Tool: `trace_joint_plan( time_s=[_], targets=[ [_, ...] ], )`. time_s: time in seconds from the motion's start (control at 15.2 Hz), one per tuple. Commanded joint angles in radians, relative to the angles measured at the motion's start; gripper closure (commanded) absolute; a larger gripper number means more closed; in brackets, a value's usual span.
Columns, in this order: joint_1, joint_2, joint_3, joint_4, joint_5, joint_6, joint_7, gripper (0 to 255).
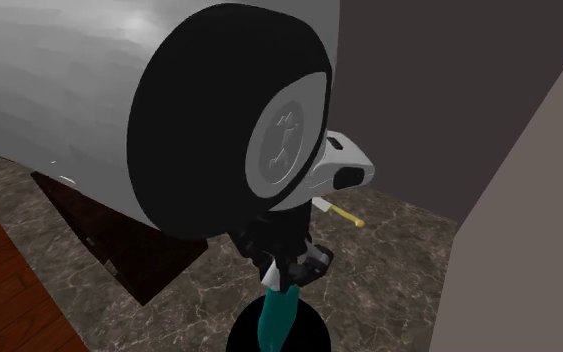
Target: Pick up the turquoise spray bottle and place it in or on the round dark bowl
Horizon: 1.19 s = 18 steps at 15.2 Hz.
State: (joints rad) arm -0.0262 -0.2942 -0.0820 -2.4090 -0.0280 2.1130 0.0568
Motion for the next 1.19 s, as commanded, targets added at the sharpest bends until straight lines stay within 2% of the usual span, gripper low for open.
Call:
trace_joint_plan(
  time_s=[0.0,0.26,0.79,0.86,1.12],
  targets=[
    [-0.001,0.009,-0.002,-0.017,0.000,0.027,-0.002,255],
    [-0.001,0.035,-0.003,-0.048,0.001,0.084,-0.003,255],
    [-0.001,0.035,-0.003,-0.048,0.001,0.084,-0.003,255],
    [-0.001,0.035,-0.003,-0.048,0.001,0.084,-0.003,0],
    [-0.001,0.035,-0.003,-0.048,0.001,0.084,-0.003,0]
  ],
)
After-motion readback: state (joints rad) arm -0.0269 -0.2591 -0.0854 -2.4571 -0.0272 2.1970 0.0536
